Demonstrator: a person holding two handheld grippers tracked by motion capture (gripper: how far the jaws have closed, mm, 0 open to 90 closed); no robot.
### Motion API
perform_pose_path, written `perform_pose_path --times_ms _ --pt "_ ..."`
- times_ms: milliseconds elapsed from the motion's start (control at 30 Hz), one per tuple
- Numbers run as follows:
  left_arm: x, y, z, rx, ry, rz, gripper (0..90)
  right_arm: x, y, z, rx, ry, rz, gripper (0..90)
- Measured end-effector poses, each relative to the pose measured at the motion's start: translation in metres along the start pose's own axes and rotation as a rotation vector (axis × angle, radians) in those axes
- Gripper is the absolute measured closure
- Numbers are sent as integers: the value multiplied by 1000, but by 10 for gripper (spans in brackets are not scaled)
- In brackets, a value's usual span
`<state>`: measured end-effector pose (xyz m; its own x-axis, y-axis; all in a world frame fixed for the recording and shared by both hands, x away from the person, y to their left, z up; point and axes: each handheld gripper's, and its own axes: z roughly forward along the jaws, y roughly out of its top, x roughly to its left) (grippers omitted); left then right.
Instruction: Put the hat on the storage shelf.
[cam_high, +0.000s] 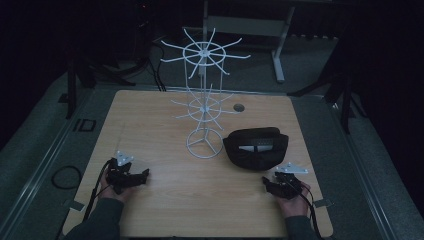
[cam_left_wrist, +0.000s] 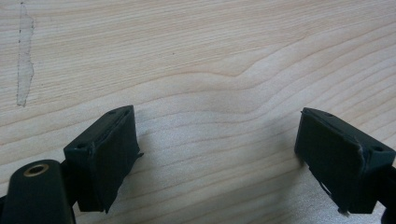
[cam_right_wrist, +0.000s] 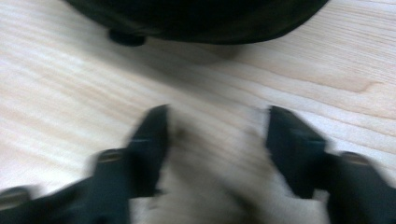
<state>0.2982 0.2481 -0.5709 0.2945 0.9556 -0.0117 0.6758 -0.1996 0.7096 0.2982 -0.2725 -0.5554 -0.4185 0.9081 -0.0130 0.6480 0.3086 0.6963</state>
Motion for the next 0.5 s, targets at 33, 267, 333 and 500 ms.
perform_pose_path --times_ms 33,267,333,500 --pt "0 0 0 0 0 0 135 1 0 -3 7 10 -12 614" --pt "0 0 0 0 0 0 136 8 8 -25 -17 17 -50 895" --pt "0 0 0 1 0 1 136 9 10 -32 -30 19 -57 897" --pt "0 0 0 0 0 0 136 9 17 -50 -72 25 -63 899"
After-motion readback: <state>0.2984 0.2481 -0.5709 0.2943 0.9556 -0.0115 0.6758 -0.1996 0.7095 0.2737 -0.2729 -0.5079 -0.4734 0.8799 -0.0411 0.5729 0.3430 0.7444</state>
